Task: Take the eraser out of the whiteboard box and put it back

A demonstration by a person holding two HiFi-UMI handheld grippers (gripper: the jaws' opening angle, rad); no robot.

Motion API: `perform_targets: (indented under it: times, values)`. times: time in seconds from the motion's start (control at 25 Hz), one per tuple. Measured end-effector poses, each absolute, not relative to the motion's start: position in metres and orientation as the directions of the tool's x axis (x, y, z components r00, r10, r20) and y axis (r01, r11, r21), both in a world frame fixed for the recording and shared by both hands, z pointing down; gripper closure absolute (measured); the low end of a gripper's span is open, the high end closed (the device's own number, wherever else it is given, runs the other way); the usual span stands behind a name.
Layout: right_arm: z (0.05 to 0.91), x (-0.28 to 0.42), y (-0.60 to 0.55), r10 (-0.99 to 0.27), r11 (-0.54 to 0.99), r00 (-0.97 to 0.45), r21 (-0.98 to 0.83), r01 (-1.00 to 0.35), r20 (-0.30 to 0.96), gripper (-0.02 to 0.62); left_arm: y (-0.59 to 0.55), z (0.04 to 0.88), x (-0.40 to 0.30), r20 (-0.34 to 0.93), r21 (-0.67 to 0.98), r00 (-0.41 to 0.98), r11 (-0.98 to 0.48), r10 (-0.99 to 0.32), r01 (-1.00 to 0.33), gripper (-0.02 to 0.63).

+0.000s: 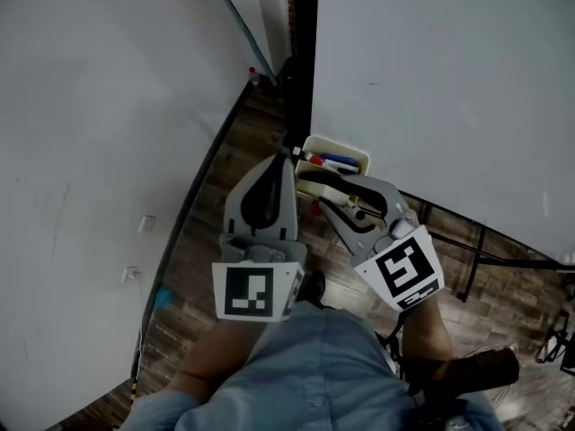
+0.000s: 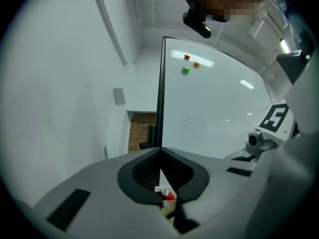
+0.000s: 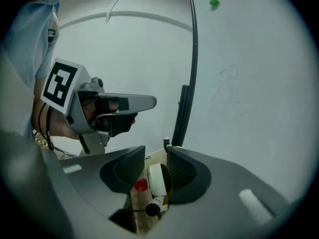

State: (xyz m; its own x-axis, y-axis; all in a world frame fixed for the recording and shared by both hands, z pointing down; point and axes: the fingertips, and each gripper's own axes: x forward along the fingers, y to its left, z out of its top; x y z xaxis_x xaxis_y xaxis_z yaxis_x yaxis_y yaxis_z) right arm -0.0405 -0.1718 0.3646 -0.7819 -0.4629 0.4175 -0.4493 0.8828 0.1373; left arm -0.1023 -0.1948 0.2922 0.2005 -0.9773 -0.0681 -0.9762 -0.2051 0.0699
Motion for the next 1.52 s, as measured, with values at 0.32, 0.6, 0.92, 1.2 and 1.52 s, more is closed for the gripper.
perform_targets:
  times: [0.32,0.6,0.92,1.2,1.52]
  values:
    - [0.392,-0.048,-0.178,-0.428,0.899,-0.749,0.158,-0.408,0.506,0.443,-0.208,0.304,-0.103,-0.045,0.084,0.214,-0.217,-0.976,-0.972,0.603]
    - [0.406,-0.053,-0.182,-0.423,0.901,-0.728,0.163,-0.402,0.540,0.439,-0.212,0.305,-0.110,-0.045,0.089,0.213,-0.216,-0.976,-0.972,0.603]
    - [0.413,-0.055,-0.188,-0.436,0.893,-0.709,0.172,-0.415,0.555,0.440,-0.215,0.309,-0.114,-0.033,0.088,0.216,-0.218,-0.976,-0.972,0.603]
    - [0.413,-0.054,-0.189,-0.443,0.886,-0.716,0.141,-0.442,0.539,0.468,-0.212,0.308,-0.113,-0.037,0.087,0.231,-0.233,-0.972,-0.969,0.603]
    - [0.374,-0.048,-0.180,-0.494,0.862,-0.749,0.140,-0.487,0.442,0.471,-0.193,0.294,-0.111,-0.064,0.054,0.221,-0.224,-0.973,-0.973,0.603]
